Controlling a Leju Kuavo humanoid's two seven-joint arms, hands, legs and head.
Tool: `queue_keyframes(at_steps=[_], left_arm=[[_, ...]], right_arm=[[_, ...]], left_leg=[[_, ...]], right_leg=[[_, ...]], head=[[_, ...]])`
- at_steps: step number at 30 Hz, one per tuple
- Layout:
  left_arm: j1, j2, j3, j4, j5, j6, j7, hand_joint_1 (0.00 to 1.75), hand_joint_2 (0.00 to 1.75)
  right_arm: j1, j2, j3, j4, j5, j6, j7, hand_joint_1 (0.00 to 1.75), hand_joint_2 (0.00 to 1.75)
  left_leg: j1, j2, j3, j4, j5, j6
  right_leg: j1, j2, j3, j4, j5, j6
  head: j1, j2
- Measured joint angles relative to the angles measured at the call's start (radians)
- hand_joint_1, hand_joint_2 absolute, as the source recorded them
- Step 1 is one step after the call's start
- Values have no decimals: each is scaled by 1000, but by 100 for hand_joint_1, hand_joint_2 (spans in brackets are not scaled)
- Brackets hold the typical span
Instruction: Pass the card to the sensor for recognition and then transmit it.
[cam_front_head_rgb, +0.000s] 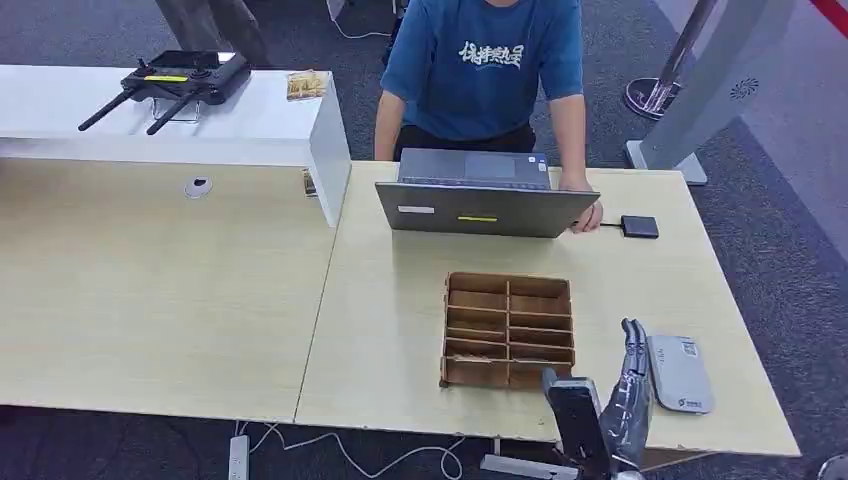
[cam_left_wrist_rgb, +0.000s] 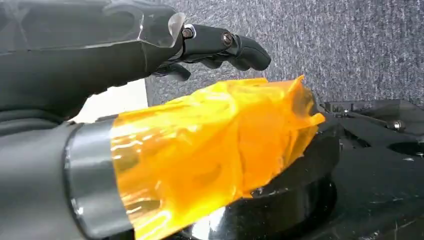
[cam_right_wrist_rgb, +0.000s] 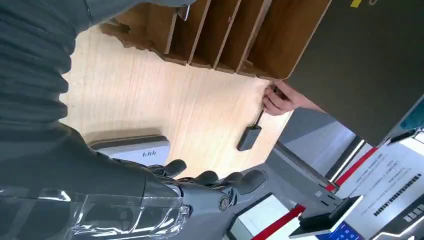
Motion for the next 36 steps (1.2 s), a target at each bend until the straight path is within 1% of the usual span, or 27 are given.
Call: queue_keyframes(at_steps=[8, 10, 11, 17, 20, 23, 26, 29, 30, 32, 34, 36], left_arm=[[-1, 0, 11, 0, 6, -8, 10, 0, 0], [-3, 0, 26, 0, 15, -21, 16, 0, 0], [-5, 0, 37, 0, 18, -30, 22, 0, 0], [-7, 0, 51, 0, 21, -40, 29, 0, 0], [-8, 1, 56, 0, 21, -42, 29, 0, 0], [-9, 2, 60, 0, 22, -47, 31, 0, 0], [-10, 2, 66, 0, 21, -51, 32, 0, 0], [-10, 2, 66, 0, 13, -51, 32, 0, 0], [-10, 2, 66, 0, 7, -51, 31, 0, 0], [-10, 2, 66, 0, -1, -51, 31, 0, 0], [-11, 3, 66, 0, -4, -51, 31, 0, 0], [-11, 3, 66, 0, -5, -51, 31, 0, 0]], right_arm=[[9, 0, -13, -5, 16, -1, 8, 0, 175], [23, 0, -14, -5, 61, -1, 29, 0, 175], [30, -3, -14, -4, 116, -1, 50, 0, 175], [36, -14, -14, -2, 198, -1, 67, 0, 175], [39, -18, -13, 0, 210, -1, 74, 0, 175], [38, -28, 4, 10, 262, -1, 115, 0, 175], [33, -43, 39, 27, 329, -1, 156, 0, 175], [21, -61, 69, 45, 445, -1, 223, 0, 175], [13, -73, 89, 57, 496, -1, 260, 0, 175], [-1, -92, 123, 77, 559, -1, 311, 0, 175], [-12, -107, 150, 95, 581, -1, 335, 0, 175], [-18, -117, 169, 108, 590, -1, 344, 0, 175]], left_leg=[[0, 0, 0, 0, 0, 0], [0, 0, 0, 0, 0, 0], [0, 0, 0, 0, 0, 0], [0, 0, 0, 0, 0, 0], [0, 0, 0, 0, 0, 0], [0, 0, 0, 0, 0, 0], [0, 0, 0, 0, 0, 0], [0, 0, 0, 0, 0, 0], [0, 0, 0, 0, 0, 0], [0, 0, 0, 0, 0, 0], [0, 0, 0, 0, 0, 0], [0, 0, 0, 0, 0, 0]], right_leg=[[0, 0, 0, 0, 0, 0], [0, 0, 0, 0, 0, 0], [0, 0, 0, 0, 0, 0], [0, 0, 0, 0, 0, 0], [0, 0, 0, 0, 0, 0], [0, 0, 0, 0, 0, 0], [0, 0, 0, 0, 0, 0], [0, 0, 0, 0, 0, 0], [0, 0, 0, 0, 0, 0], [0, 0, 0, 0, 0, 0], [0, 0, 0, 0, 0, 0], [0, 0, 0, 0, 0, 0]], head=[[0, 0], [0, 0], [0, 0], [0, 0], [0, 0], [0, 0], [0, 0], [0, 0], [0, 0], [0, 0], [0, 0], [0, 0]])
